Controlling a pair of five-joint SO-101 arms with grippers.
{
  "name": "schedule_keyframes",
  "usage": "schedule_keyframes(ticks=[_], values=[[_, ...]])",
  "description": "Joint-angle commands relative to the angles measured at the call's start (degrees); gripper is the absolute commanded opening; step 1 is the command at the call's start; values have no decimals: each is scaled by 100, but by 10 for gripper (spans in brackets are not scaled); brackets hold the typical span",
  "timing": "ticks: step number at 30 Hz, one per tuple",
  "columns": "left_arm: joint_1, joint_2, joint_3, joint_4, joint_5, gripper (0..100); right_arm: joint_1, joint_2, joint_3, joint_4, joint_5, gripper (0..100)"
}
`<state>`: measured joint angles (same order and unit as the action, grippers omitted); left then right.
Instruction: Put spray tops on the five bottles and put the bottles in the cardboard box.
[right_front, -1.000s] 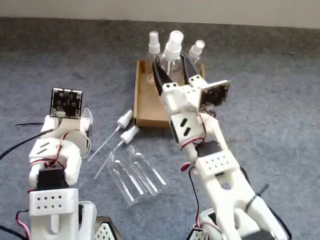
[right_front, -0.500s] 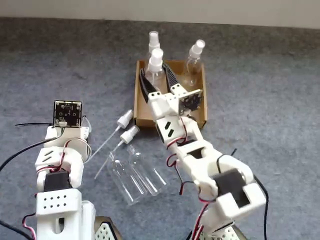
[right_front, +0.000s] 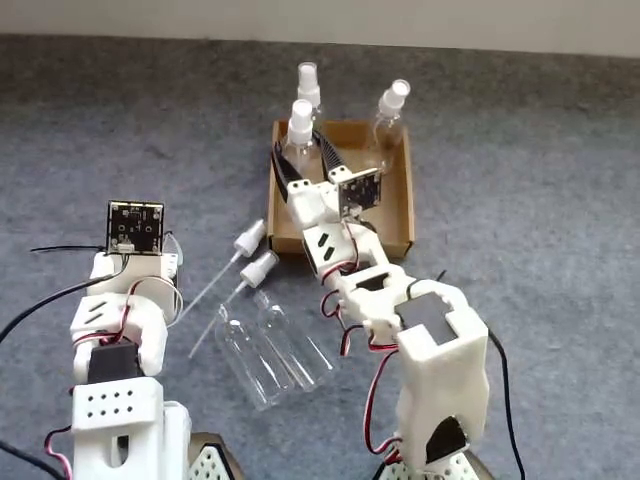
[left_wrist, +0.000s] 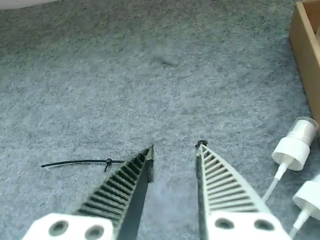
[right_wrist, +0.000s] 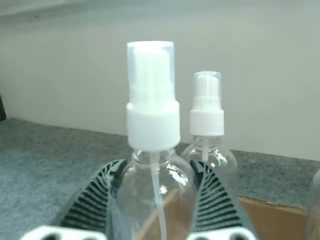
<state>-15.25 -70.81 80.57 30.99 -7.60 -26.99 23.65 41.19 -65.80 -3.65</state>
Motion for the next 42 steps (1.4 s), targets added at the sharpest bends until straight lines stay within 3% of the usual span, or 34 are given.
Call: schedule_keyframes(ticks=[1,15,23,42], values=[[-31,-84,-13,-105,-44,136,-22,-75,-330,-110,0,4],[-31,-84,-13,-97,-44,136,-22,-66,-321,303,0,6],[-31,-84,-13,-97,-44,136,-40,-66,-330,479,0,95],[-31,-119,57,-114,-44,136,-40,-66,-330,497,9,116]])
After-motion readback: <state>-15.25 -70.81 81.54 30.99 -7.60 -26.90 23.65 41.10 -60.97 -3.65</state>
